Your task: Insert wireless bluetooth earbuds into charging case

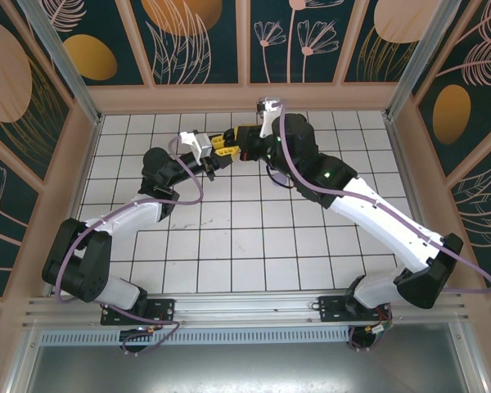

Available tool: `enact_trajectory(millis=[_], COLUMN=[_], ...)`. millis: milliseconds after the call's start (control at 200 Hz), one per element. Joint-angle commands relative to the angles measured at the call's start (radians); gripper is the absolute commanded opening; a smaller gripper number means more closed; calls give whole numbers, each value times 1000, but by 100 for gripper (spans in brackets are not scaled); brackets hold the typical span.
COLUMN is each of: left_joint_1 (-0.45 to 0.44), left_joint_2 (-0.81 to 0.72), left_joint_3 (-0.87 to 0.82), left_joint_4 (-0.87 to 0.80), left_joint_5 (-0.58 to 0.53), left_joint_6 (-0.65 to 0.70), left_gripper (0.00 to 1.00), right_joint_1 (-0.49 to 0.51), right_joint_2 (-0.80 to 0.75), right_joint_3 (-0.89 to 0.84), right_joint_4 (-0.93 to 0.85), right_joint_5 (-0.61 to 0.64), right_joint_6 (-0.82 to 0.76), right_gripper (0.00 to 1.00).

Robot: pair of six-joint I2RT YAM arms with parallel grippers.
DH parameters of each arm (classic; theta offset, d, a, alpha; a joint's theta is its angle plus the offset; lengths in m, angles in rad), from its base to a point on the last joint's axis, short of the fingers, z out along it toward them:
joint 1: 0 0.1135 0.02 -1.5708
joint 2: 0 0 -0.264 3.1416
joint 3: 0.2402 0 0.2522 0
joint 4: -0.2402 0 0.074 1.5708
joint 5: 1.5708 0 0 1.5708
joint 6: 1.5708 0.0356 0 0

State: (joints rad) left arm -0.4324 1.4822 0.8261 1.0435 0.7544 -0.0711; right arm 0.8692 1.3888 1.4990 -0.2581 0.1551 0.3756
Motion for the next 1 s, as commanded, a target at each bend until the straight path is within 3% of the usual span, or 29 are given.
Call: enact_trajectory(millis=[0,996], left_joint_1=[-8,-11], left_joint_2=[-11,-13], left_joint_3=[27,42], left_joint_4=[33,32], left_joint_5=[21,7], left_joint_6=[18,11], left_gripper=[0,0], right_joint_1=[-9,-12], right_joint_2=[20,47], right_joint_3=[15,-60], right_joint_4=[37,25], right_joint_5=[-6,-26], right_joint_6=[1,14], right_gripper=[8,5])
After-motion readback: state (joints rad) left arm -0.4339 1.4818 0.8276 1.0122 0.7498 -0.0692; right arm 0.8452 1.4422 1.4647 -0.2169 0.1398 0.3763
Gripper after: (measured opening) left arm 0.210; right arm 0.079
